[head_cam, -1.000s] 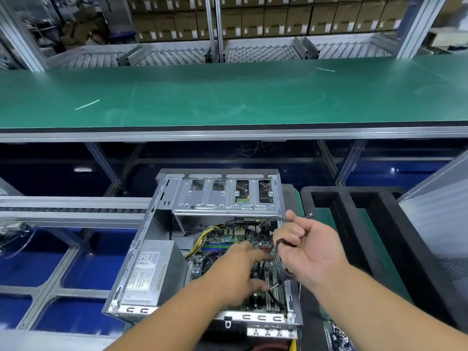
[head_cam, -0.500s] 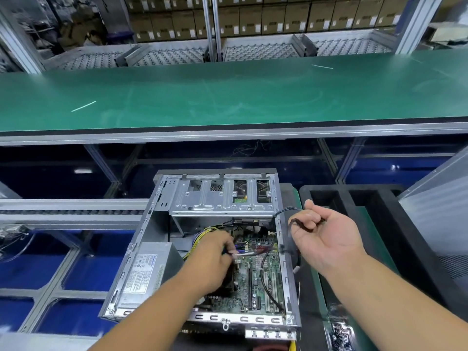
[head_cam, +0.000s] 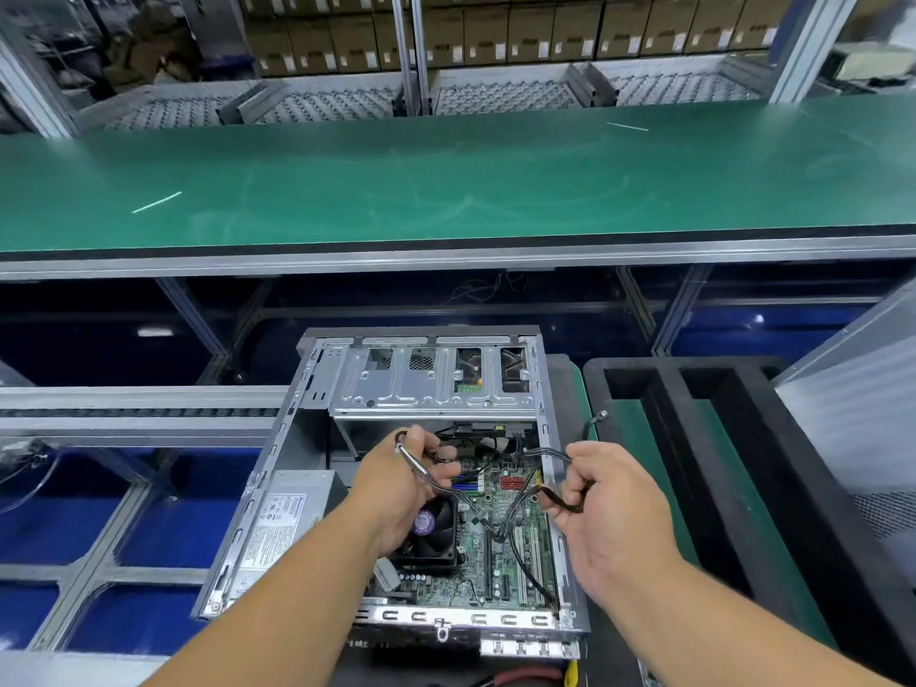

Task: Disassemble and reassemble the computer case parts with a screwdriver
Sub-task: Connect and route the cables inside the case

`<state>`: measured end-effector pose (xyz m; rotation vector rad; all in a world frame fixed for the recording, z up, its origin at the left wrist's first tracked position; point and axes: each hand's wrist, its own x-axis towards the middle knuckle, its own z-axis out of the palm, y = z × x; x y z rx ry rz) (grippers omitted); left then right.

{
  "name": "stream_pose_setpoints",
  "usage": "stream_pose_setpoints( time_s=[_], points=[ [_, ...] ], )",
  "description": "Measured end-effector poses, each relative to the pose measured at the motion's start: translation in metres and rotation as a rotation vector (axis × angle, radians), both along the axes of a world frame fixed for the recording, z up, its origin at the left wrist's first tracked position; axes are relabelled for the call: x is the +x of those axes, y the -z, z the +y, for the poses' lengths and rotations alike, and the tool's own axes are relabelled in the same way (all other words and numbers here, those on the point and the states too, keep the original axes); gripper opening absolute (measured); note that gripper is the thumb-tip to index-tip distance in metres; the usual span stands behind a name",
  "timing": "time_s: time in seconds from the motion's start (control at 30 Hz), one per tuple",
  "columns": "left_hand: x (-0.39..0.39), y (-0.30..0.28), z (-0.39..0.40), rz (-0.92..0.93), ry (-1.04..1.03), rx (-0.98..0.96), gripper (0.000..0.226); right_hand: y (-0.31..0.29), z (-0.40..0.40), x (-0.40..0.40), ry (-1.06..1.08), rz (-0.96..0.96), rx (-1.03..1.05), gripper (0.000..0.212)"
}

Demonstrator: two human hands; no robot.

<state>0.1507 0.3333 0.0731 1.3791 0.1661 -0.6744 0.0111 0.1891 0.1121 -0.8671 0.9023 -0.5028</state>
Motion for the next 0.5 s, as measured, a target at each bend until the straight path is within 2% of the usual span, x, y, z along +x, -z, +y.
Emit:
stream_pose_setpoints(
  time_s=[0.1,0.17,0.33,0.43,0.5],
  points=[
    [0.002,-0.006,0.001,0.106,0.077,-0.142,0.009,0.005,0.002,-0.009,-0.036,0.053,-0.079,0.036],
    [0.003,-0.006,0.001,0.099,0.133,-0.139,0.015,0.007,0.004,-0.012,-0.066,0.075,-0.114,0.038],
    [0.004,-0.003,-0.003,0.038,0.192,-0.07,0.019,0.011,0.005,-0.012,-0.057,0.083,-0.126,0.027],
    [0.007,0.003,-0.008,-0.075,0.241,0.061,0.02,0.011,0.006,-0.012,-0.066,0.079,-0.15,0.029],
    [0.012,0.011,-0.009,-0.321,0.332,0.354,0.013,0.012,0.007,-0.013,-0.085,0.079,-0.195,0.034]
  ],
)
